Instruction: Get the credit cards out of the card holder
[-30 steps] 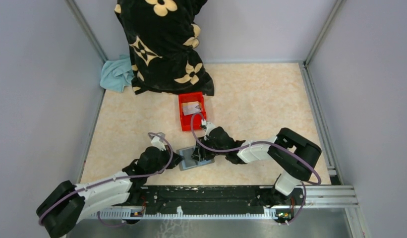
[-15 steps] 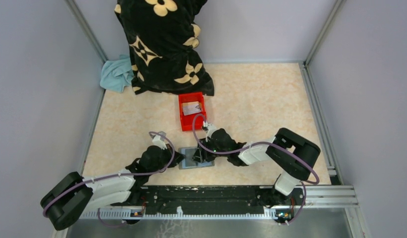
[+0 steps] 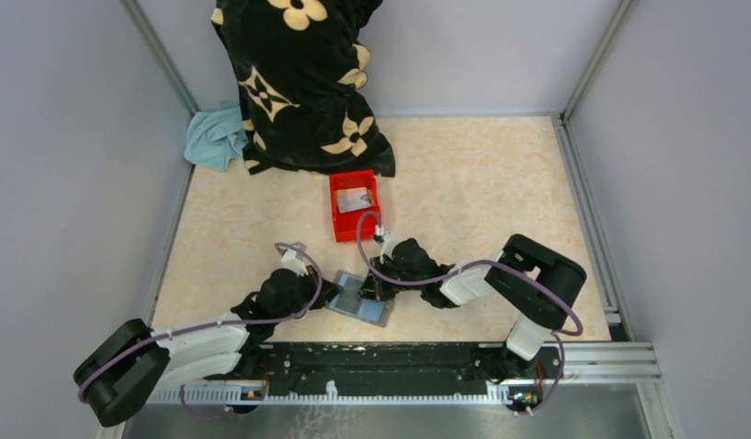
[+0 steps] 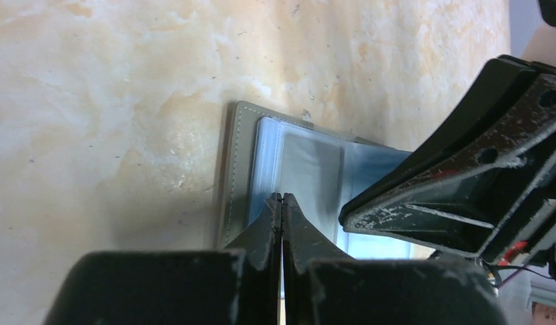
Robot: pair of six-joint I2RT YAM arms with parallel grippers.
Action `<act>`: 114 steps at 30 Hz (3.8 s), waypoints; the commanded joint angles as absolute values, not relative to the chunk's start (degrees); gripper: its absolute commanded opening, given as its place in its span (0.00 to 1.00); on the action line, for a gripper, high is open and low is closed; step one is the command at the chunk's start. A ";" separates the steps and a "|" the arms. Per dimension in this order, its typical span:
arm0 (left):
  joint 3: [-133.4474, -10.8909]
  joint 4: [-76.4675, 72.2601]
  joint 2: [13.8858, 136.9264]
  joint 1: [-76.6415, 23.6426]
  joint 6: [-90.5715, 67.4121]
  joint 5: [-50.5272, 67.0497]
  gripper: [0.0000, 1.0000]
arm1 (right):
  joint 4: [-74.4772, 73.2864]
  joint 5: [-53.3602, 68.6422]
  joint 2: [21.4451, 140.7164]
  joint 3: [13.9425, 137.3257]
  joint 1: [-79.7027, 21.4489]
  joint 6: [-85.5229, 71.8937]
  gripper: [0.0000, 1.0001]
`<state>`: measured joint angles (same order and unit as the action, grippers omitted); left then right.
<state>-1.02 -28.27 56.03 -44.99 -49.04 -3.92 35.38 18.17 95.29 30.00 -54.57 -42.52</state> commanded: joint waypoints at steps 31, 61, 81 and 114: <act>-2.13 -17.09 46.84 -45.26 -42.32 -8.18 0.68 | 10.54 6.64 87.33 30.54 -65.11 -36.44 0.00; -2.60 -10.54 34.36 -45.26 -50.52 -0.50 0.55 | 10.50 8.58 85.30 39.77 -57.01 -29.95 0.00; 1.33 -14.06 35.87 -45.26 -53.77 -0.60 0.57 | 15.09 11.48 92.38 38.26 -55.49 -30.23 0.00; 2.44 -20.95 45.44 -45.24 -54.41 2.53 0.56 | 20.30 14.76 94.14 36.03 -53.70 -31.94 0.00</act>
